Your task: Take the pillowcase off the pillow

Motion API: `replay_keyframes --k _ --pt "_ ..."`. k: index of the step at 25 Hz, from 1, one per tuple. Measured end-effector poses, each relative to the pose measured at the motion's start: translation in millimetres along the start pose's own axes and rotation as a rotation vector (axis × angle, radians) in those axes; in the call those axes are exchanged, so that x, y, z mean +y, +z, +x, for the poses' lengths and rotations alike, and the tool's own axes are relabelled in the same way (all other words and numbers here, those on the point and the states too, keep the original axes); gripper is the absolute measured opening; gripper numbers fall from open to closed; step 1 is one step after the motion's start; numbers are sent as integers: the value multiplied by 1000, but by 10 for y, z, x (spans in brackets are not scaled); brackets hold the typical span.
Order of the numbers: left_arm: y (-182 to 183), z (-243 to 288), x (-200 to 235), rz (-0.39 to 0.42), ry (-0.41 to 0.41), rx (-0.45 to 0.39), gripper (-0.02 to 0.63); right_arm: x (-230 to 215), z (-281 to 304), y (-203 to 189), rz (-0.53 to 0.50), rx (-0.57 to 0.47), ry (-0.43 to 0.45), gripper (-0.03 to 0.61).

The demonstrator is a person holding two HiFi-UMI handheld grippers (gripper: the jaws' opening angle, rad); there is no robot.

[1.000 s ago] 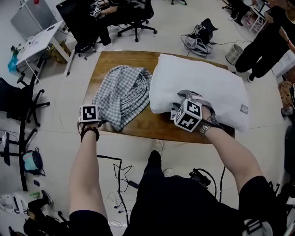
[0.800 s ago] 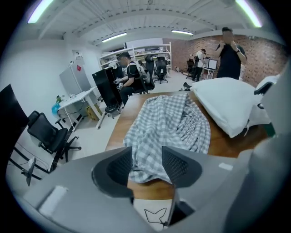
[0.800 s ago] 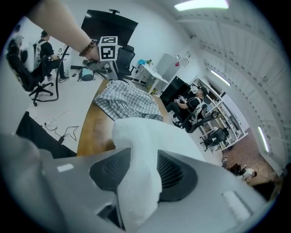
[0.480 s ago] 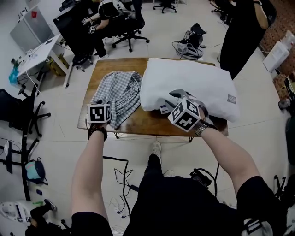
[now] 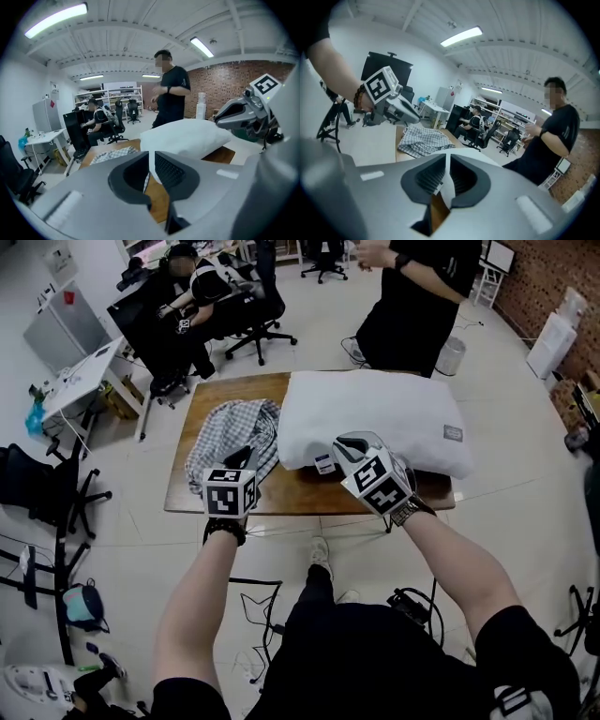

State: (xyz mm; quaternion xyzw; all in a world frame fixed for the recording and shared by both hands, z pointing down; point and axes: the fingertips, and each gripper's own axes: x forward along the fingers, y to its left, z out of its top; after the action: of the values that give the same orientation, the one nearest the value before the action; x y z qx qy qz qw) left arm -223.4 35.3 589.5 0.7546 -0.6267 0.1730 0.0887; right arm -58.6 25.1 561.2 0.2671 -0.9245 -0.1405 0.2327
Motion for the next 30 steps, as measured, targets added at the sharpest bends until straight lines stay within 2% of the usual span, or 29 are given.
replay_keyframes --k 4,9,12,19,23,30 --pt "290 -230 -517 50 -87 -119 5 -7 -269 161 99 -106 -15 28" --pt "628 -450 -1047 80 -177 -234 4 -21 -609 422 153 -231 -36 6" --pt "807 -583 -1275 130 -200 -290 4 3 -765 532 169 -278 -43 2" --pt "1158 -825 -1622 158 -232 -407 3 34 -975 592 197 -328 -58 0" --pt "1235 -879 -1739 168 -245 -446 3 10 -1040 598 222 -345 -64 0" --pt "1187 -769 -1843 175 -252 -441 3 -29 -1092 593 230 -360 -82 0"
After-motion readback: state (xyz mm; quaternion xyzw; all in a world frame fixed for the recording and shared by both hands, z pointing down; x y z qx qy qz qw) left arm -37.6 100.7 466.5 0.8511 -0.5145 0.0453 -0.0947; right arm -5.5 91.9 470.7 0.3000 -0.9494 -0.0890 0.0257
